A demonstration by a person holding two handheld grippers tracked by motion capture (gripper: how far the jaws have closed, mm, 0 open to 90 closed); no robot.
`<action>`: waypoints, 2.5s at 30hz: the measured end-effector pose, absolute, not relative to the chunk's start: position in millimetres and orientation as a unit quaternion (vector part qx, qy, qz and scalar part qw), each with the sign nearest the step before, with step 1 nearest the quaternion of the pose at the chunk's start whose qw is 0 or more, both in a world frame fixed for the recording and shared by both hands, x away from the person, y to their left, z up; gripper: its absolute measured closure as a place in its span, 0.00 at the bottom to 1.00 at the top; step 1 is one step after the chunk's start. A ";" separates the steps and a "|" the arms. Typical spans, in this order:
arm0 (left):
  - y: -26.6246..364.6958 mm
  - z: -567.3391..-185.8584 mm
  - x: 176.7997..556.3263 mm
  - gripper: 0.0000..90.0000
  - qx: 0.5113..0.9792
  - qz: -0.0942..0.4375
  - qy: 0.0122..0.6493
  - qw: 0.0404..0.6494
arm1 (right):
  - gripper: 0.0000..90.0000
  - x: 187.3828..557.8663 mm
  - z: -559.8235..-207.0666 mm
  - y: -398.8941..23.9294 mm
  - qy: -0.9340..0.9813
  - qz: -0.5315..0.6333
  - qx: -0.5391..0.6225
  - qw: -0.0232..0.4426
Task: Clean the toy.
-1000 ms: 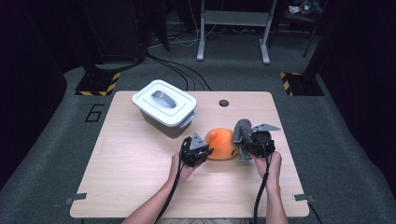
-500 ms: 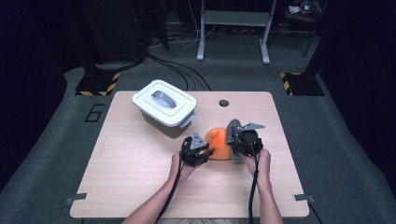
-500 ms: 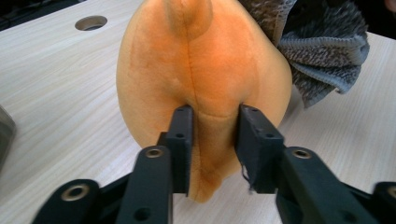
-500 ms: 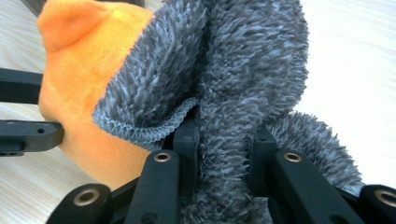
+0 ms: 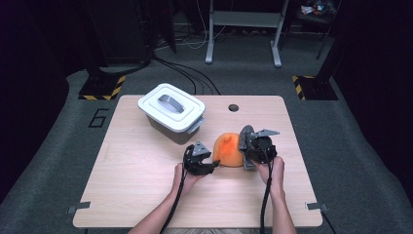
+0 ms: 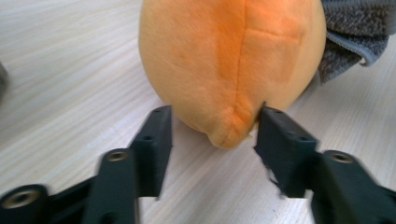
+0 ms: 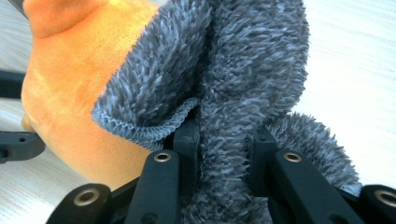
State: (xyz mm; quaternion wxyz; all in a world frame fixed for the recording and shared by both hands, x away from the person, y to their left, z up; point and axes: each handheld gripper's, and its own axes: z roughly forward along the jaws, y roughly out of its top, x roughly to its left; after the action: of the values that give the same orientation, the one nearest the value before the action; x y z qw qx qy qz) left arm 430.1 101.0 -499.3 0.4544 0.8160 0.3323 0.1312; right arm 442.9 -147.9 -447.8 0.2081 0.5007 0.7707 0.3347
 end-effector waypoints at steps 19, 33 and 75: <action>88.4 -481.5 428.2 0.91 0.827 0.169 0.277 0.460 | 0.79 430.7 -435.0 -169.0 0.743 0.366 0.511 0.231; 78.3 -439.8 435.6 0.92 0.842 0.201 0.226 0.446 | 0.79 414.0 -399.2 -163.0 0.741 0.401 0.478 0.248; 66.6 -434.7 438.6 0.92 0.850 0.180 0.187 0.459 | 0.79 419.7 -400.7 -129.9 0.775 0.359 0.445 0.268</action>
State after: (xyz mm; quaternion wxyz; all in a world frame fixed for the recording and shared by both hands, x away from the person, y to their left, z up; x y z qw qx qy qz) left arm 438.6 66.6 -434.7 0.4591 0.8498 0.1866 0.1798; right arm 419.7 -129.9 -400.7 0.2685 0.4455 0.7751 0.3588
